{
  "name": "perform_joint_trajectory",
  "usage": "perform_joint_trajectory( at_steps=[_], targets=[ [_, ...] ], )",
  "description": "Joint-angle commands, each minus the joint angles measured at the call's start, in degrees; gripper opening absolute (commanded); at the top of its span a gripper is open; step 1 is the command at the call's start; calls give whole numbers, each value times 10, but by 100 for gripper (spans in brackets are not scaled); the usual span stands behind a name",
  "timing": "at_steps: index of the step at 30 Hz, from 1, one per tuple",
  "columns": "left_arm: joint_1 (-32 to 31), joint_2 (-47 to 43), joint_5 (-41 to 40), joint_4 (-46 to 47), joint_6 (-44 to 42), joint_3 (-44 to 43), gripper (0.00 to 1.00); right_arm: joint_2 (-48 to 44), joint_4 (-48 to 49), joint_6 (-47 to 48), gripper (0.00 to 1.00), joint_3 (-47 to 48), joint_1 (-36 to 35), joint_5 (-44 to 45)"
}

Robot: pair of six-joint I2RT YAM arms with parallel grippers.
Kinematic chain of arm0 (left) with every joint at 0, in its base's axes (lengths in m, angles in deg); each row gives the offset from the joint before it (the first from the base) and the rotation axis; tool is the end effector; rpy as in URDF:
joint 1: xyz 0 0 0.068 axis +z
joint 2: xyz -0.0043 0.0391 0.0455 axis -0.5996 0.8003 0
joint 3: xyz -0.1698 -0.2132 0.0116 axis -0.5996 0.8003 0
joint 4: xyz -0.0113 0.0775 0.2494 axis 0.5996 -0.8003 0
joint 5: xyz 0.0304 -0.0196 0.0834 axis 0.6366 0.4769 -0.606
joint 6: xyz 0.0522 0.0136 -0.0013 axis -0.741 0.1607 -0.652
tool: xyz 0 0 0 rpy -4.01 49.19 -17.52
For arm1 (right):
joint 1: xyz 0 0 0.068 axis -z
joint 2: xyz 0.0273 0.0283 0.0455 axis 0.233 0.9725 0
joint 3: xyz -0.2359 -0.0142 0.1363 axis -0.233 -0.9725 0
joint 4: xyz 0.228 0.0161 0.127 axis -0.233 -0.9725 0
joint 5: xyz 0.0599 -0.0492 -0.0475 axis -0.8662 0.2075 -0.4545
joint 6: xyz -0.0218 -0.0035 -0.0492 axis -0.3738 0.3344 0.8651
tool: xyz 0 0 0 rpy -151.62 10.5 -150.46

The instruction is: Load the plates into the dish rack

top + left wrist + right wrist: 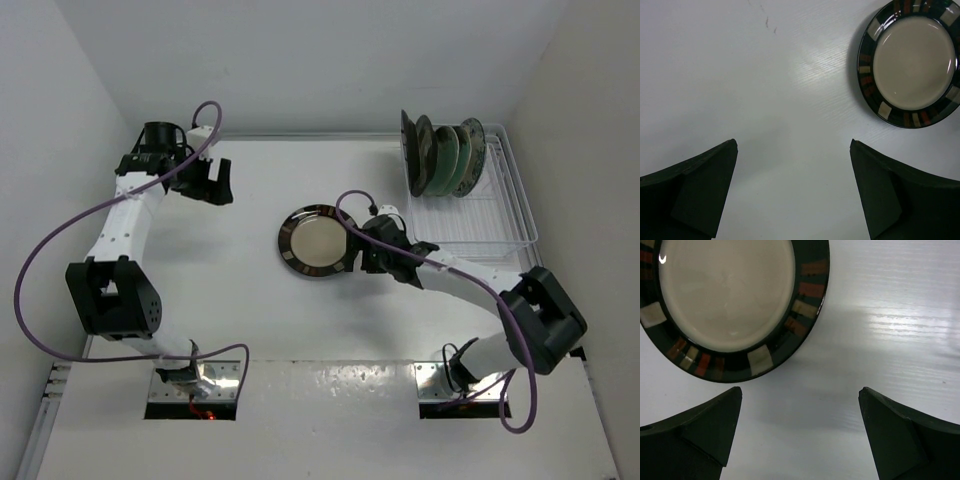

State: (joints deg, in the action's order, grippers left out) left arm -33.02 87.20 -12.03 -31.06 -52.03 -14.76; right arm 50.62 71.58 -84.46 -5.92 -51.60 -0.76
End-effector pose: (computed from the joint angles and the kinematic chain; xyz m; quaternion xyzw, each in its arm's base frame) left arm 0.3355 0.0084 0.3343 0.1294 0.9166 -0.1412 0.3509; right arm 0.2258 0.1671 0.1822 0.0622 0.9262 0.1449 0.3426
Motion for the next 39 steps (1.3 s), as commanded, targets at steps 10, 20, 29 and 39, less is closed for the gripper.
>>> perform_joint_trajectory(
  at_steps=[10, 20, 29, 39],
  targets=[
    [-13, -45, 0, 4, -13, 11, 100, 109, 194, -144, 85, -11, 56, -88],
    [-13, -56, -17, 4, -13, 11, 100, 245, 176, -202, 62, 61, 57, -78],
    [-13, -56, -17, 4, -13, 6, 100, 262, 181, -217, 0, 46, 69, -88],
    [-13, -56, -17, 4, -13, 6, 100, 201, 235, -144, 0, 35, 75, -127]
  ],
)
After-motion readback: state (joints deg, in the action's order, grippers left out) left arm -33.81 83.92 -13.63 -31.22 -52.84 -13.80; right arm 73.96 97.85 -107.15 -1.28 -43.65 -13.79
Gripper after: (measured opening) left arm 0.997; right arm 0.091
